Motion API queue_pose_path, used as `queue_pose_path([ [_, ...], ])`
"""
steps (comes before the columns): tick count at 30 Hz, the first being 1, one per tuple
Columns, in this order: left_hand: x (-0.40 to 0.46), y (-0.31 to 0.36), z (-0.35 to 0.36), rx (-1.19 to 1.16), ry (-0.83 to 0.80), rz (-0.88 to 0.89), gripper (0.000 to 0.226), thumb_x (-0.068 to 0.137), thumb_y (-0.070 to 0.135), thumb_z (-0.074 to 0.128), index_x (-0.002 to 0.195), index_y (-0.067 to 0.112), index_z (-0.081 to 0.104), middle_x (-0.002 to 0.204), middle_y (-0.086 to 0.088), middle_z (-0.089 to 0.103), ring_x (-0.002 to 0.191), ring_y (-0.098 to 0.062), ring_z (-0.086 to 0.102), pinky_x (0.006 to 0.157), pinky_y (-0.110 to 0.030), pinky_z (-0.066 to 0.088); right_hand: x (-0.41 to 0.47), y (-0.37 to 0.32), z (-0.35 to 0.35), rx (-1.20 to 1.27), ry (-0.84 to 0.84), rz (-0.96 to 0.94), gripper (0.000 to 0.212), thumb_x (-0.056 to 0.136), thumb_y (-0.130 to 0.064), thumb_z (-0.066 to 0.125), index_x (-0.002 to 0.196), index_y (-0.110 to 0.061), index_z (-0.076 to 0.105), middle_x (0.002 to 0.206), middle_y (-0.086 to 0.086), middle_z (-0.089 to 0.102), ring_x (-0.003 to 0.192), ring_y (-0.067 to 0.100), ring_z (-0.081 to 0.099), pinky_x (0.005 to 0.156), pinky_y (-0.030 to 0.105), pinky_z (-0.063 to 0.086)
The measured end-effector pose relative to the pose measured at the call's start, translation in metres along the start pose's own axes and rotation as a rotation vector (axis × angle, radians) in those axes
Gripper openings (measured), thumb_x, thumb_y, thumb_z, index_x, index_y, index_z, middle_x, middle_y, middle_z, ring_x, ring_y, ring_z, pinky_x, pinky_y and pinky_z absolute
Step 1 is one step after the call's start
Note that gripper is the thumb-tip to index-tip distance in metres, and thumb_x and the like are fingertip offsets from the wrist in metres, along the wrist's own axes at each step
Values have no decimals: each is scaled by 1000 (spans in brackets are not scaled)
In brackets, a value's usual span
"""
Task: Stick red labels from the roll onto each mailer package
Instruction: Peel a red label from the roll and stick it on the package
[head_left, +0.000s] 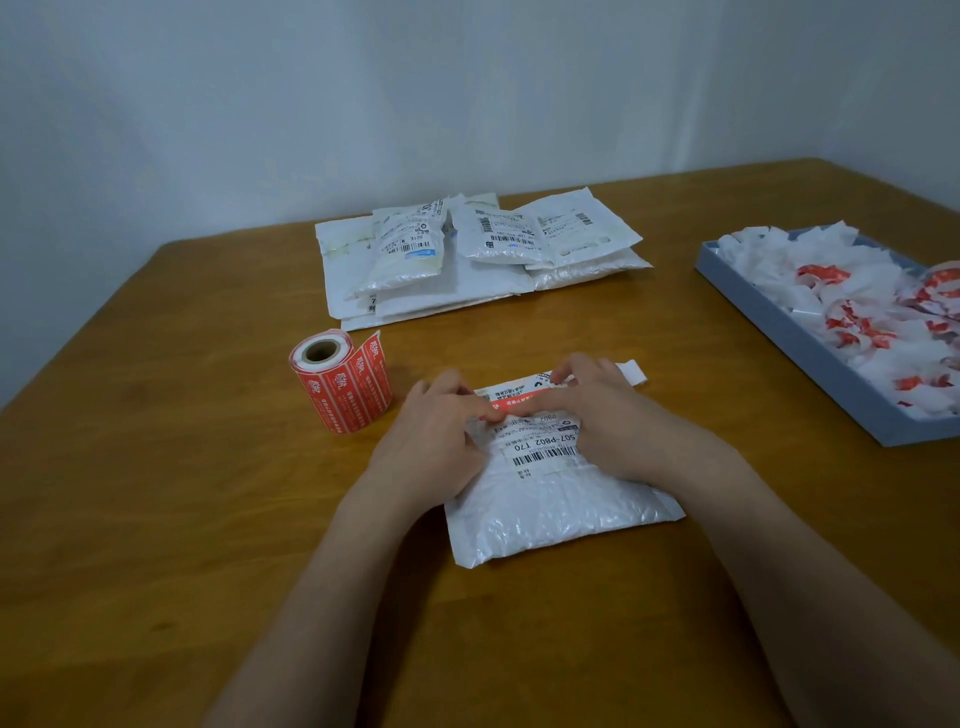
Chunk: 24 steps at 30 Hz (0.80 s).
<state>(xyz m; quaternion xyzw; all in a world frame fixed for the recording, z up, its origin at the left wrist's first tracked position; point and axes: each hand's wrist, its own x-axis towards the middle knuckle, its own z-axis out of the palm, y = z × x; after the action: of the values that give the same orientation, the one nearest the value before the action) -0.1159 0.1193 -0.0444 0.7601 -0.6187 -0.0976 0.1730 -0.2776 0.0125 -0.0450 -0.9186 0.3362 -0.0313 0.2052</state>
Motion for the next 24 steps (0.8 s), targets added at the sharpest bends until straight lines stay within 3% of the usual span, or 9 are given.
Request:
queue_pose_path([
  [4, 1, 0, 0, 6, -16, 1, 30, 98, 24, 48, 123, 30, 64, 115, 6, 48, 107, -19, 39, 94, -36, 40, 1, 3, -1, 71, 16, 12, 74, 83, 15, 44, 126, -45, 57, 126, -8, 36, 115, 8, 32, 80, 20, 36],
  [8, 1, 1, -1, -27, -7, -8, 30, 95, 21, 56, 122, 27, 65, 116, 7, 50, 103, -13, 37, 106, -40, 34, 4, 8, -2, 123, 29, 23, 66, 85, 15, 46, 122, -37, 63, 126, -8, 40, 114, 9, 34, 71, 14, 32],
  [14, 1, -2, -3, -91, 7, -33, 30, 92, 10, 56, 119, 19, 68, 116, 6, 53, 114, -15, 43, 103, -36, 38, 5, 14, -2, 105, 42, 0, 59, 88, 13, 43, 122, -30, 65, 132, -8, 44, 127, 11, 34, 102, 28, 35],
  [24, 0, -1, -4, -115, 24, -61, 38, 89, -3, 50, 117, 13, 69, 122, 3, 56, 119, -12, 46, 106, -30, 37, 2, 19, -4, 157, 81, 11, 48, 93, 9, 39, 120, -18, 67, 141, -5, 48, 134, 14, 38, 113, 31, 31],
])
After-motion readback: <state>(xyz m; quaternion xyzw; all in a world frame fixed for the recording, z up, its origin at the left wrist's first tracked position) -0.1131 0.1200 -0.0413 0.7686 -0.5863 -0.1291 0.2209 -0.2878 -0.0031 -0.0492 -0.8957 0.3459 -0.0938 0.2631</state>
